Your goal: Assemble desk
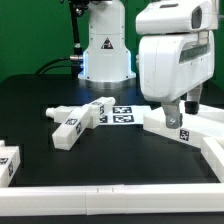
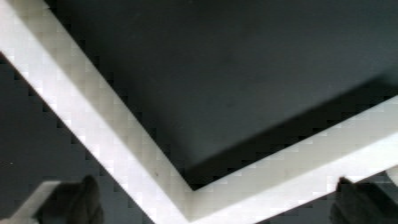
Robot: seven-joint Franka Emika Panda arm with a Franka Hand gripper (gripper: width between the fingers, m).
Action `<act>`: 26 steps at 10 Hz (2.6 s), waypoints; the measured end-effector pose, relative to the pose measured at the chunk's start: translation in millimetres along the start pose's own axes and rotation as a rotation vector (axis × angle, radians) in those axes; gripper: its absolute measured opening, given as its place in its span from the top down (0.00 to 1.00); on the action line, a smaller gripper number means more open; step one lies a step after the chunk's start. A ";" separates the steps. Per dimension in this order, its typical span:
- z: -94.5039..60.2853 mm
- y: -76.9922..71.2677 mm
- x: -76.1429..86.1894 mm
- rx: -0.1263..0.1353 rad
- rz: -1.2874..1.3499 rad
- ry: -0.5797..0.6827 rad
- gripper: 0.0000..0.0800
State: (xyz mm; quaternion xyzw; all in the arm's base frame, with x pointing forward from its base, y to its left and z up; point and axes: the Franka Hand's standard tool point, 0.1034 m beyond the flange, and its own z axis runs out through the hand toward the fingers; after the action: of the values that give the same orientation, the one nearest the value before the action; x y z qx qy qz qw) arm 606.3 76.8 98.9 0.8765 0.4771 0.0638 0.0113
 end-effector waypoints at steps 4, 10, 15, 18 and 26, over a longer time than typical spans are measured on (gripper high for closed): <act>-3.5 -35.3 -14.4 -0.045 0.002 0.038 0.19; 7.9 -56.0 -27.3 -0.059 0.004 0.061 0.19; 22.0 -107.0 -28.8 -0.049 0.093 0.081 0.19; 36.5 -127.8 -28.9 -0.023 0.184 0.076 0.19; 66.4 -147.8 -32.9 -0.009 0.200 0.090 0.33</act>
Offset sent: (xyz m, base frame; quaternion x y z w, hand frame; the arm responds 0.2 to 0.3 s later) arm -0.0532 -0.0021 0.0068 -0.0735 0.0055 -0.0456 0.9962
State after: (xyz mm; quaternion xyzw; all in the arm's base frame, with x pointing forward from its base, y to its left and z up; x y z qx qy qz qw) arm 473.4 132.5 17.9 0.9160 0.3868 0.1057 -0.0127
